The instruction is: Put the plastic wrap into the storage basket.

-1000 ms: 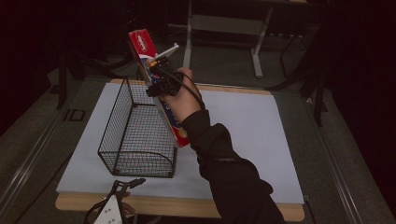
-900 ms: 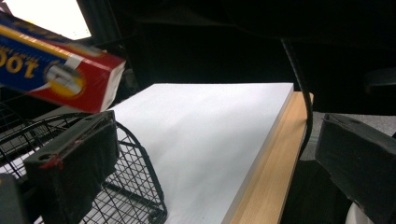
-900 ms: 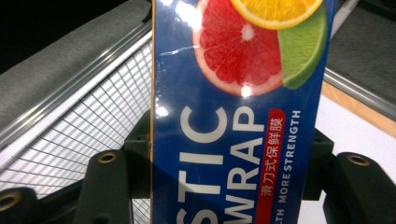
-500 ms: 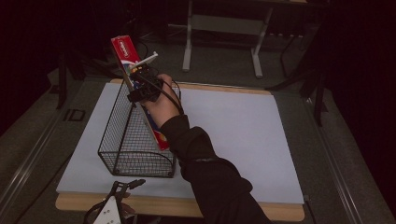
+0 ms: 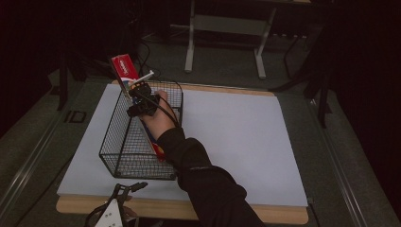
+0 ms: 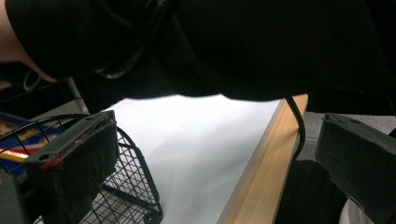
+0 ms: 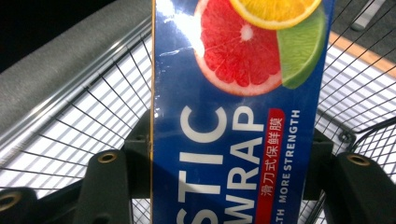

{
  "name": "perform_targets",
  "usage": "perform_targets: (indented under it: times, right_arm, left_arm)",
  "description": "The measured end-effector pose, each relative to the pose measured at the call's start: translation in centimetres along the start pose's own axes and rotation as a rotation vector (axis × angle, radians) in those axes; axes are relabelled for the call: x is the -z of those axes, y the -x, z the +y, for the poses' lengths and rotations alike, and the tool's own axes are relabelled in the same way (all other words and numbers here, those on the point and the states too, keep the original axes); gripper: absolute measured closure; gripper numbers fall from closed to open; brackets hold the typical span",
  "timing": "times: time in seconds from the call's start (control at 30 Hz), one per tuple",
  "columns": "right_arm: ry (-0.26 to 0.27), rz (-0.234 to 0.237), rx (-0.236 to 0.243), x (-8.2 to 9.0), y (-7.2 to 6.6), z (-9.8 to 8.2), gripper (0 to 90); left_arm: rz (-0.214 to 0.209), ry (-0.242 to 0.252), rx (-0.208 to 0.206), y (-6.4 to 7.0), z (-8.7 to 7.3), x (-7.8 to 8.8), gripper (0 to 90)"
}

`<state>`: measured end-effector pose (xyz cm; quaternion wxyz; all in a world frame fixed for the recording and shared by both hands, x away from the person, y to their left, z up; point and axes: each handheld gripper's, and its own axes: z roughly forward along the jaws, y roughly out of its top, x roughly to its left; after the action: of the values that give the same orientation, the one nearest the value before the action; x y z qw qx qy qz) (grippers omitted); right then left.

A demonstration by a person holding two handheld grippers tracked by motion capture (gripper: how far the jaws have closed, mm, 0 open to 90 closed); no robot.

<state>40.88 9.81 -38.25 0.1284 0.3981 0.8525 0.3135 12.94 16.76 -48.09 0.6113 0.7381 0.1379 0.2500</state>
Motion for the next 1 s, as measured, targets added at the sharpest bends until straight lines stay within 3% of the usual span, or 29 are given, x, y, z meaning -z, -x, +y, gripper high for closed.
perform_targets:
  times: [0.17,0.43,0.57,0.77,1.0]
  right_arm:
    - [-0.032,-0.011,-0.012,-1.1,0.1,-0.6,39.8]
    - [-0.069,-0.028,0.031,-2.4,-0.2,-1.6,39.7]
    - [-0.093,0.002,-0.002,-3.0,-0.1,-2.2,39.6]
    - [-0.116,-0.001,-0.012,-3.7,0.2,-3.1,39.4]
    - [-0.096,-0.008,-0.006,-3.7,0.3,-3.4,38.7]
  left_arm:
    - [0.003,-0.001,0.002,-0.1,0.0,0.0,0.2]
    - [0.001,-0.001,-0.001,0.0,0.0,0.0,0.2]
    - [0.000,0.000,0.000,-0.1,0.0,0.0,0.1]
    - [0.000,-0.001,-0.002,0.0,0.0,0.0,0.2]
    - [0.007,-0.003,-0.003,-0.1,0.0,0.0,0.2]
